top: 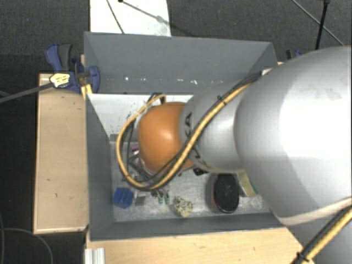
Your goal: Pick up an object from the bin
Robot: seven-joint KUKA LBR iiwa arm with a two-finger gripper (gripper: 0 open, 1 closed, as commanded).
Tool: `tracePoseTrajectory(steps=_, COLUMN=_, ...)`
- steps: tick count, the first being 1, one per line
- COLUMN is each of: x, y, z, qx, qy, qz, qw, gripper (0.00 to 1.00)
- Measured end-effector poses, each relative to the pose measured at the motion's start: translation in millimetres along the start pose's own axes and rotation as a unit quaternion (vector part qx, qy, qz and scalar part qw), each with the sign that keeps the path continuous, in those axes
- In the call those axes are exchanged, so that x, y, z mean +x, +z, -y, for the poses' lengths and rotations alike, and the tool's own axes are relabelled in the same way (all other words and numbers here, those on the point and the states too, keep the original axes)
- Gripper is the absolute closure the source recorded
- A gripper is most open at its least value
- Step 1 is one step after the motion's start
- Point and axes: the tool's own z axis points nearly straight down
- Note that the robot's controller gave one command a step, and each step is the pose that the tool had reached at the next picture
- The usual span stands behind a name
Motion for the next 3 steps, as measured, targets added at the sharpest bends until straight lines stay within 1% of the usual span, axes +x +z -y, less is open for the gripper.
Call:
tracePoseTrajectory(steps=1, x=15.3, y=-126, z=0, qx=-0.001, qy=-0.011, qz=0.0041, qw=0.9999, gripper=1.00)
tracePoseTrajectory(steps=2, x=16.6, y=-122, z=1, qx=0.000, qy=-0.009, qz=0.0003, qw=1.0000, gripper=0.00)
tracePoseTrajectory(steps=3, x=-6.2, y=9, z=-23, qx=0.001, qy=0.006, qz=-0.0031, qw=1.0000, gripper=0.00)
